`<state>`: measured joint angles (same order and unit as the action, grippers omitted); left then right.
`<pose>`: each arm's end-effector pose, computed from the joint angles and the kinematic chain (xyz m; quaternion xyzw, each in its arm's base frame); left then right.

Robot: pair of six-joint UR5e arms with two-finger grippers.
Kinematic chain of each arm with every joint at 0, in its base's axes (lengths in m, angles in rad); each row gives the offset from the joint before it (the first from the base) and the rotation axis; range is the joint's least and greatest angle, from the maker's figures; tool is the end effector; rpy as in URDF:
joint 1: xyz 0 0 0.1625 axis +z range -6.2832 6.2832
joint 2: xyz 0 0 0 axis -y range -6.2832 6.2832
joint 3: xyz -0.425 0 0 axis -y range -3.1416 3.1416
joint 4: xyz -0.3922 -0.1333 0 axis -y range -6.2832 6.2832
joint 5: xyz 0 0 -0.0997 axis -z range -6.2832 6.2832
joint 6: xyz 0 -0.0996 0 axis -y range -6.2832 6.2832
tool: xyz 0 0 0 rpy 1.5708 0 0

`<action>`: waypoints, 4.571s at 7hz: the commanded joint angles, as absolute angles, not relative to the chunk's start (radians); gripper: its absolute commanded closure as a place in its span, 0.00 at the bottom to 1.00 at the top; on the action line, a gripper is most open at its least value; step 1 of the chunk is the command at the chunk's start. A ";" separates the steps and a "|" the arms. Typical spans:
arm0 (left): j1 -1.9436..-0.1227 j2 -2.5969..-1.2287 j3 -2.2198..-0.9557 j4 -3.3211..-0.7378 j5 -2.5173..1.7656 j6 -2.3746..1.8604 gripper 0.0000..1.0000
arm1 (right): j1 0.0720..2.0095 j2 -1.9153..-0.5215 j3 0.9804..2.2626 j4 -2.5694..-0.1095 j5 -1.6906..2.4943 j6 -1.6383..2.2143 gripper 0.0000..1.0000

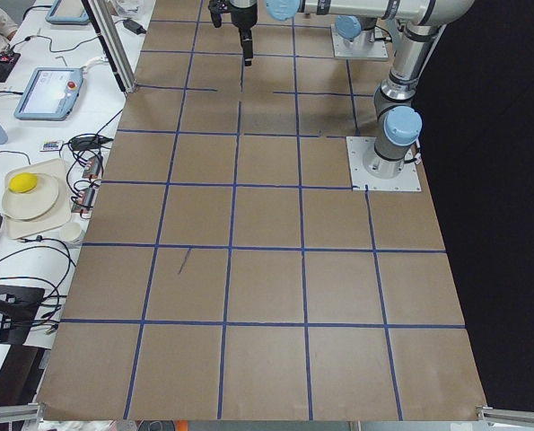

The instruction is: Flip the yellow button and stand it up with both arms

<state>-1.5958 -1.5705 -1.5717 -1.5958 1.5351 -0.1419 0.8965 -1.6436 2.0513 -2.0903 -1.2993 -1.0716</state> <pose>-0.1490 -0.4856 0.4852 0.0586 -0.9980 -0.0142 0.0167 -0.1490 -0.4428 0.3466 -0.2026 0.9683 -0.1391 0.0444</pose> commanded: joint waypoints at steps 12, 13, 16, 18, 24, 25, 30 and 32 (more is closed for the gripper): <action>-1.585 -1.473 -1.717 -1.476 1.548 -0.086 0.00 | 0.640 -1.365 2.063 -2.169 -1.146 -1.470 0.28; -1.585 -1.467 -1.721 -1.477 1.551 -0.086 0.00 | 0.640 -1.367 2.060 -2.168 -1.147 -1.462 0.01; -1.580 -1.466 -1.721 -1.477 1.551 -0.086 0.00 | 0.641 -1.384 2.015 -2.157 -1.248 -1.348 0.00; -1.580 -1.465 -1.721 -1.480 1.552 -0.086 0.00 | 0.658 -1.391 1.894 -2.003 -1.319 -1.206 0.00; -1.578 -1.470 -1.721 -1.479 1.549 -0.086 0.00 | 1.238 -1.577 1.712 -1.691 -1.615 -0.073 0.00; -1.580 -1.470 -1.721 -1.479 1.548 -0.086 0.00 | 1.388 -1.594 1.712 -1.680 -1.621 0.145 0.00; -1.582 -1.465 -1.721 -1.479 1.549 -0.086 0.00 | 1.592 -1.715 1.709 -1.534 -1.605 0.324 0.00; -1.582 -1.465 -1.721 -1.480 1.549 -0.086 0.00 | 1.585 -1.712 1.712 -1.587 -1.585 0.244 0.00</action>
<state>-1.5810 -1.4654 -1.7213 -1.4797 1.5492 -0.0861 1.5875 -1.7097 1.7089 -1.5538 -1.5980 0.2950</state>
